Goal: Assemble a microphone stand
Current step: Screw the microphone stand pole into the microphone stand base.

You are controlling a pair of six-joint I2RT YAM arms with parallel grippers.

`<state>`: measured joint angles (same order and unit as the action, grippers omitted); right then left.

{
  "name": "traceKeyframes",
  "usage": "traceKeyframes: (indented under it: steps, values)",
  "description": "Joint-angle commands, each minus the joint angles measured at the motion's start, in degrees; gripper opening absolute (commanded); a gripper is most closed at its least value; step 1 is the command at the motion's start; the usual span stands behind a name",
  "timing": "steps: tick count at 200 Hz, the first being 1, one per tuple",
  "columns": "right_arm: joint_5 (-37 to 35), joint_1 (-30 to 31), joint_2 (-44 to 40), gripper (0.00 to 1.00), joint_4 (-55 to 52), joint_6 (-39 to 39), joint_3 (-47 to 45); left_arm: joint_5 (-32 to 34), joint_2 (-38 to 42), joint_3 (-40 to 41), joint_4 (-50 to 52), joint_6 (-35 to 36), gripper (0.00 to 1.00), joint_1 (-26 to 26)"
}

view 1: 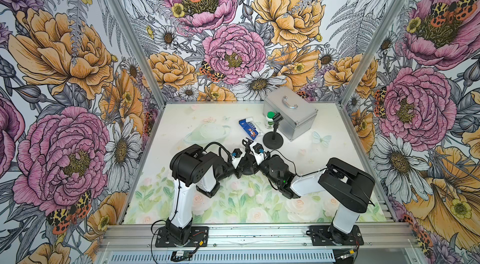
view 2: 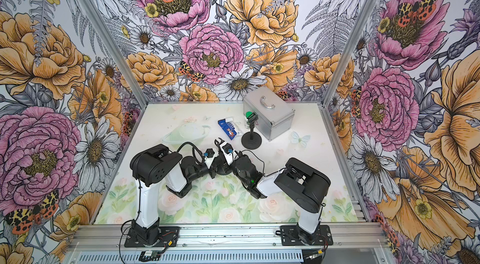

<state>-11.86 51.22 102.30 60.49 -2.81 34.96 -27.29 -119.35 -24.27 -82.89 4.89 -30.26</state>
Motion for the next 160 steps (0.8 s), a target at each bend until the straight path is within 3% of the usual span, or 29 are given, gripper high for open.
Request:
traceKeyframes:
  steps: [1, 8, 22, 40, 56, 63, 67, 71, 89, 110, 121, 133, 160]
  values:
    - [-0.8, -1.8, 1.3, 0.08, -0.8, 3.0, -0.5, -1.0, -1.3, 0.3, 2.0, -1.0, 0.20, -0.4]
    - [6.4, -3.1, 0.3, 0.20, -1.8, 4.5, -0.8, -1.0, -1.2, 0.3, 2.0, -1.0, 0.20, -0.5]
    - [23.2, -7.7, -2.4, 0.33, -5.5, 6.6, -1.3, -1.0, -1.2, 0.3, 2.0, -1.0, 0.20, -0.5]
    - [40.1, -13.6, -5.3, 0.43, -10.2, 7.0, -0.8, -1.0, -1.1, 0.3, 2.0, -1.1, 0.21, -0.5]
    - [49.3, -17.3, -6.4, 0.45, -16.3, 8.5, 1.2, -1.1, -1.2, 0.3, 2.0, -1.0, 0.20, -0.5]
    - [54.2, -18.8, -6.4, 0.72, -19.3, 9.6, 2.6, -1.1, -1.2, 0.3, 2.0, -1.0, 0.20, -0.5]
    - [57.2, -19.6, -6.2, 0.94, -21.1, 10.1, 3.6, -1.1, -1.1, 0.2, 2.0, -1.0, 0.20, -0.6]
    - [59.9, -20.3, -5.9, 0.99, -22.8, 10.4, 4.7, -1.1, -1.1, 0.3, 2.0, -1.0, 0.20, -0.5]
    - [70.7, -22.8, -4.3, 0.97, -28.8, 11.8, 9.7, -1.1, -1.2, 0.1, 2.0, -1.0, 0.20, -0.5]
    - [76.3, -24.4, -1.4, 0.90, -32.8, 13.0, 14.6, -1.2, -1.3, 0.2, 2.0, -1.0, 0.20, -0.5]
    - [77.0, -24.4, -0.1, 0.85, -34.8, 13.3, 16.9, -1.2, -1.3, 0.2, 2.0, -1.1, 0.20, -0.4]
    - [78.1, -24.2, 1.8, 0.72, -37.0, 12.9, 20.1, -1.2, -1.4, 0.1, 2.0, -1.0, 0.20, -0.5]
    - [78.4, -23.4, 4.4, 0.64, -37.7, 12.9, 22.6, -1.2, -1.3, 0.2, 1.9, -1.1, 0.20, -0.5]
